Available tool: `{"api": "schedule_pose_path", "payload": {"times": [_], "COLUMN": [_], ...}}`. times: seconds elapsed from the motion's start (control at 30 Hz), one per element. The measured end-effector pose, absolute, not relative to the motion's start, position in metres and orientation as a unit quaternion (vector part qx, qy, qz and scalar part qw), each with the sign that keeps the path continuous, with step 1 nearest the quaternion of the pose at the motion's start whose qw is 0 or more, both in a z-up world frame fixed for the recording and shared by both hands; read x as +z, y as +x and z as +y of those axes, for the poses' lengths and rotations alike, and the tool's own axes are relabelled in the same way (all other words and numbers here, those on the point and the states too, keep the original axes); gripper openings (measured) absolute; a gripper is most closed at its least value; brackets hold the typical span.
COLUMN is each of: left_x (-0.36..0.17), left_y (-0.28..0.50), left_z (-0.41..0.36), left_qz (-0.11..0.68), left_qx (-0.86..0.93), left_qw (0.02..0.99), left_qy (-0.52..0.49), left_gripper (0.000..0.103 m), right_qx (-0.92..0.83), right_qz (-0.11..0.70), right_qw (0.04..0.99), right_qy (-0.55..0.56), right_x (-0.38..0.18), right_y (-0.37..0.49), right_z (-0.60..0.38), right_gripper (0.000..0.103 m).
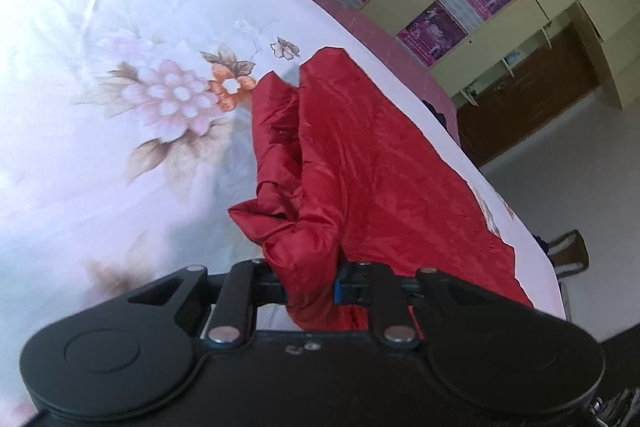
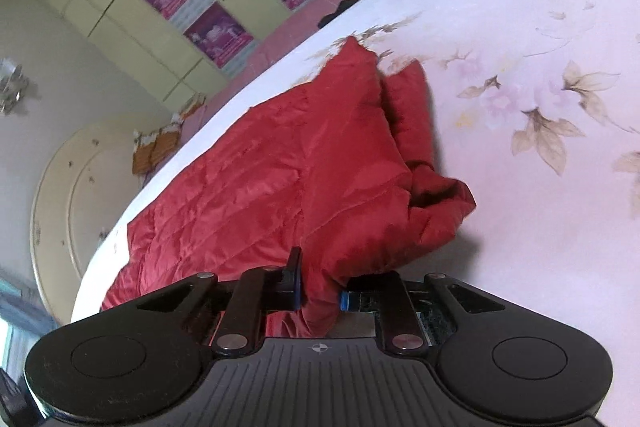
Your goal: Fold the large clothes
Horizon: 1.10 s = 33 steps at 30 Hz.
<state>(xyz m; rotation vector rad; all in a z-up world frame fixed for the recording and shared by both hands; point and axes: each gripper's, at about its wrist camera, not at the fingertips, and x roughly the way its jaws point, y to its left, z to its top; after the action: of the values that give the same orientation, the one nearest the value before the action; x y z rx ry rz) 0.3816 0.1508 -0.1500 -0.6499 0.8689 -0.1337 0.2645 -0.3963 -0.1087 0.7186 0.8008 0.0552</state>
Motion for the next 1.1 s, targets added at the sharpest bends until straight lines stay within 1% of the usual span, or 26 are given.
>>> {"api": "schedule_pose_path", "payload": {"times": [0.2, 0.4, 0.67, 0.83, 0.87, 0.9, 0.93, 0.97, 1.03, 1.1], "left_x": [-0.148, -0.151, -0.146, -0.15, -0.151, -0.15, -0.149, -0.149, -0.147, -0.145], "left_y": [0.313, 0.245, 0.196, 0.187, 0.187, 0.189, 0.19, 0.191, 0.192, 0.192], "left_z": [0.167, 0.171, 0.17, 0.164, 0.162, 0.158, 0.155, 0.153, 0.147, 0.144], "left_qz": [0.431, 0.438, 0.425, 0.423, 0.427, 0.428, 0.429, 0.432, 0.433, 0.435], "left_qx": [-0.064, -0.047, -0.026, -0.012, -0.009, -0.005, -0.001, 0.004, 0.012, 0.019], "left_qw": [0.847, 0.847, 0.854, 0.861, 0.863, 0.865, 0.866, 0.867, 0.869, 0.87], "left_qy": [-0.304, -0.296, -0.298, -0.281, -0.272, -0.263, -0.255, -0.247, -0.238, -0.233], "left_gripper": [0.017, 0.017, 0.017, 0.019, 0.02, 0.021, 0.023, 0.024, 0.026, 0.029], "right_qx": [0.042, 0.062, 0.08, 0.089, 0.089, 0.088, 0.084, 0.082, 0.085, 0.081], "right_qz": [0.404, 0.418, 0.421, 0.424, 0.424, 0.425, 0.423, 0.419, 0.412, 0.408], "right_qw": [0.847, 0.839, 0.837, 0.836, 0.834, 0.834, 0.838, 0.844, 0.851, 0.856], "right_qy": [0.345, 0.344, 0.341, 0.336, 0.34, 0.34, 0.333, 0.324, 0.314, 0.308], "right_x": [-0.109, -0.112, -0.113, -0.12, -0.119, -0.118, -0.115, -0.113, -0.106, -0.102], "right_y": [0.199, 0.163, 0.149, 0.16, 0.176, 0.18, 0.183, 0.18, 0.175, 0.171], "right_z": [-0.397, -0.397, -0.402, -0.409, -0.408, -0.409, -0.408, -0.408, -0.411, -0.417], "right_gripper": [0.016, 0.016, 0.016, 0.017, 0.018, 0.021, 0.032, 0.036, 0.037, 0.038]}}
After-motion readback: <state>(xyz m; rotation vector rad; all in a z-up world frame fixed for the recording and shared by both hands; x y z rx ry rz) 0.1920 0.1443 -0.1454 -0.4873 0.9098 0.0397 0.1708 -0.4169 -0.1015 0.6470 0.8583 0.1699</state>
